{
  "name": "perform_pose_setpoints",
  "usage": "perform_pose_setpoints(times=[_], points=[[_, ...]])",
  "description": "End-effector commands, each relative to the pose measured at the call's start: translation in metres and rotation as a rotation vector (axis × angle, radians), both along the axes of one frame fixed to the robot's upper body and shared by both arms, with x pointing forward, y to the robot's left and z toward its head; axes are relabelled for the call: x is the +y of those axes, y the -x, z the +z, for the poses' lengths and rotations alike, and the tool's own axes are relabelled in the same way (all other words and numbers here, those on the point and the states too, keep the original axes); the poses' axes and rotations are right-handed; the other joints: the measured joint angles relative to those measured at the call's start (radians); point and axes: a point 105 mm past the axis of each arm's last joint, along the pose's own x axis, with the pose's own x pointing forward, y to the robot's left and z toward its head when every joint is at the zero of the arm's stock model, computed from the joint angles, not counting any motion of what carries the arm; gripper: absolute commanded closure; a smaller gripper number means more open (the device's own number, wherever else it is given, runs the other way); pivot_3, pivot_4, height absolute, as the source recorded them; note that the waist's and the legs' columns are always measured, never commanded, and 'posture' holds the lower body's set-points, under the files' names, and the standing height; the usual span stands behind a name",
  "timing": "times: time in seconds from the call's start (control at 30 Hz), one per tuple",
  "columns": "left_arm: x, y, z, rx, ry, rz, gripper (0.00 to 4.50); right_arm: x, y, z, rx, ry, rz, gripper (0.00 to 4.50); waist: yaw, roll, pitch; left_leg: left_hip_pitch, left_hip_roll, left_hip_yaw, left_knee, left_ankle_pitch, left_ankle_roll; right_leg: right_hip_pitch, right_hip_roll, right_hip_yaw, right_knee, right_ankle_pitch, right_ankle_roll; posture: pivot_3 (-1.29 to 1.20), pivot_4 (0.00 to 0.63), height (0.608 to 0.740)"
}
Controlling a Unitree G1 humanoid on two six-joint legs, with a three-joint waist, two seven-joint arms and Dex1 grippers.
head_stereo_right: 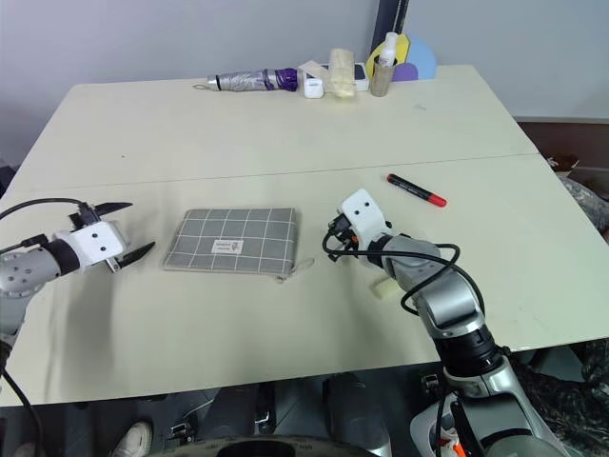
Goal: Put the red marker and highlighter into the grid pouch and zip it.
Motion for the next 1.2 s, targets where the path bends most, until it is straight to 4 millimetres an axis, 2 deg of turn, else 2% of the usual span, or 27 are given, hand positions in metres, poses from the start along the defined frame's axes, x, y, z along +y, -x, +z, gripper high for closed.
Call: perform_pose_setpoints(times=[0.03,0.3,0.53,0.7,0.93,1.03,1.2], points=[[-0.007,0.003,-0.019,0.082,-0.069,-0.098,0.0,0.01,-0.008,0.002,-0.032,0.026,-0.004,4.46,0.002,0.0,0.0,0.0,0.0,0.0,0.0,0.0,0.0,0.0,0.0,0.0,0.001,0.0,0.0,0.0,0.15,0.74],[-0.042,0.001,-0.031,0.136,-0.089,-0.32,0.0,0.028,-0.021,-0.004,-0.015,0.056,0.03,4.46,0.006,0.001,-0.001,0.0,0.0,0.0,0.003,0.0,0.0,0.0,0.001,-0.001,0.002,0.0,0.0,0.0,0.15,0.74],[-0.068,0.013,-0.036,0.165,-0.07,-0.481,0.0,0.038,-0.028,-0.009,-0.003,0.098,0.068,4.46,0.002,0.003,-0.003,0.0,0.0,0.0,0.003,0.0,0.0,0.001,0.001,-0.001,0.002,0.0,0.0,0.0,0.15,0.74],[-0.077,0.024,-0.04,0.193,-0.032,-0.535,0.0,0.046,-0.034,-0.007,-0.011,0.108,0.089,4.46,-0.004,0.004,-0.004,0.003,0.0,0.0,0.003,0.0,0.0,0.003,0.001,0.0,0.003,0.0,0.0,0.0,0.15,0.74],[-0.095,0.027,-0.03,0.152,0.082,-0.56,0.0,0.052,-0.039,-0.014,0.013,0.117,0.096,4.46,-0.004,0.003,-0.004,0.004,0.0,0.0,0.003,0.0,0.0,0.003,0.001,0.0,0.003,0.0,0.0,0.0,0.15,0.74],[-0.095,0.031,-0.031,0.159,0.086,-0.563,0.0,0.053,-0.039,-0.016,0.021,0.115,0.087,4.46,-0.005,0.003,-0.004,0.004,0.0,0.0,0.003,0.0,0.0,0.003,0.001,0.0,0.003,0.0,0.0,0.0,0.15,0.74],[-0.077,0.034,-0.03,0.184,0.061,-0.517,0.0,0.048,-0.042,-0.016,0.024,0.117,0.063,4.46,-0.009,0.003,-0.005,0.005,0.001,0.0,0.002,0.0,0.0,0.004,0.001,0.0,0.004,0.0,0.0,0.0,0.15,0.74]])
